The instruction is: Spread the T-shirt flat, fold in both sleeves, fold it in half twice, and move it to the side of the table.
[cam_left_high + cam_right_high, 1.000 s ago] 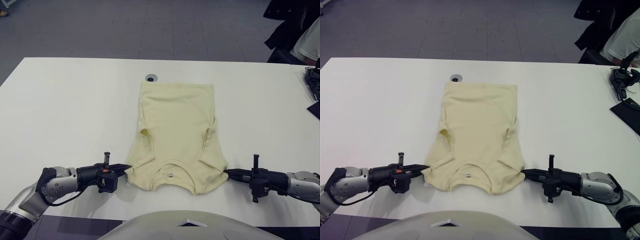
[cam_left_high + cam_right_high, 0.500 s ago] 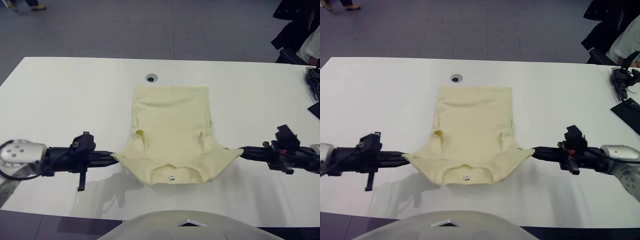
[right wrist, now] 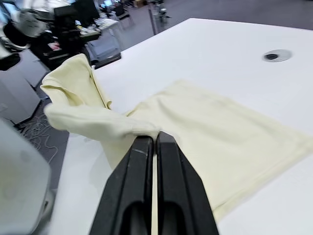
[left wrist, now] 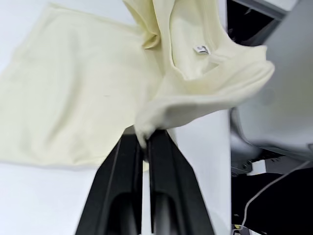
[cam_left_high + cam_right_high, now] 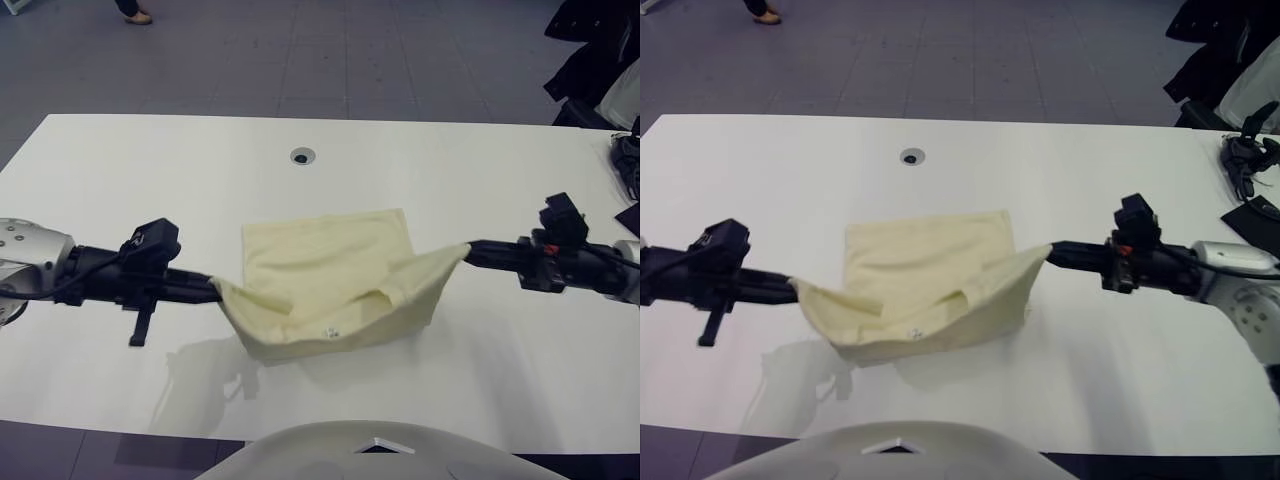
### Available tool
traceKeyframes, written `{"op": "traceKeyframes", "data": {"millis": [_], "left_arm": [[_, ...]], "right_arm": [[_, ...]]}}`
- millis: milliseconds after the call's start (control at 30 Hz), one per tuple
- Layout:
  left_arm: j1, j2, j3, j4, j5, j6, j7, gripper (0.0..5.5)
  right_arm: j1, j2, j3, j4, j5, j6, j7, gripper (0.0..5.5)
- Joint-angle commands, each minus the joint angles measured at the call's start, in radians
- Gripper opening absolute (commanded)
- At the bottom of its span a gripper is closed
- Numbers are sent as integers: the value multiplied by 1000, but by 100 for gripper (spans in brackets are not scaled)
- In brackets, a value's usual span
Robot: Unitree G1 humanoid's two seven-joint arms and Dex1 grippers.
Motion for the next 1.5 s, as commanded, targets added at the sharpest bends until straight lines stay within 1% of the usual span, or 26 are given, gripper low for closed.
{"op": "traceKeyframes", "data": {"millis": [33, 100, 300, 400, 500, 600, 833, 867, 900, 933, 1100, 1267, 1367, 1500], "left_arm": [[-172, -155, -116, 151, 158, -21, 93, 1], [-220, -216, -147, 223, 218, -41, 116, 1], [-319, -350, -192, 387, 339, -86, 142, 1], [-361, -397, -187, 449, 386, -105, 166, 1], [-384, -419, -187, 495, 429, -122, 171, 1], [-407, -451, -196, 545, 468, -136, 179, 1], [-506, -578, -198, 692, 531, -132, 249, 1], [-506, -588, -202, 696, 542, -123, 260, 0], [-507, -599, -206, 704, 554, -118, 273, 0], [-505, -608, -205, 713, 568, -119, 296, 34], [-528, -683, -141, 836, 625, -147, 490, 116], [-522, -773, -86, 867, 611, -142, 589, 196], [-506, -792, -61, 839, 607, -137, 613, 253], [-506, -789, -13, 804, 597, -135, 637, 319]], "right_arm": [[-207, 189, 103, 193, -255, -110, -80, 0], [-262, 254, 119, 283, -324, -146, -73, 0], [-333, 356, 99, 378, -385, -158, -1, 0], [-368, 397, 89, 429, -413, -168, 8, 0], [-384, 416, 101, 472, -469, -180, 17, 0], [-396, 432, 121, 561, -564, -225, -9, 0], [-449, 500, 88, 748, -699, -304, -142, 0], [-449, 504, 84, 754, -708, -304, -153, 29], [-446, 509, 75, 760, -717, -305, -174, 37], [-444, 512, 68, 764, -727, -308, -192, 58], [-402, 521, 30, 758, -757, -336, -262, 140], [-366, 551, 15, 670, -750, -351, -271, 216], [-353, 552, 33, 603, -774, -399, -247, 272], [-357, 549, 114, 576, -899, -581, -243, 335]]}}
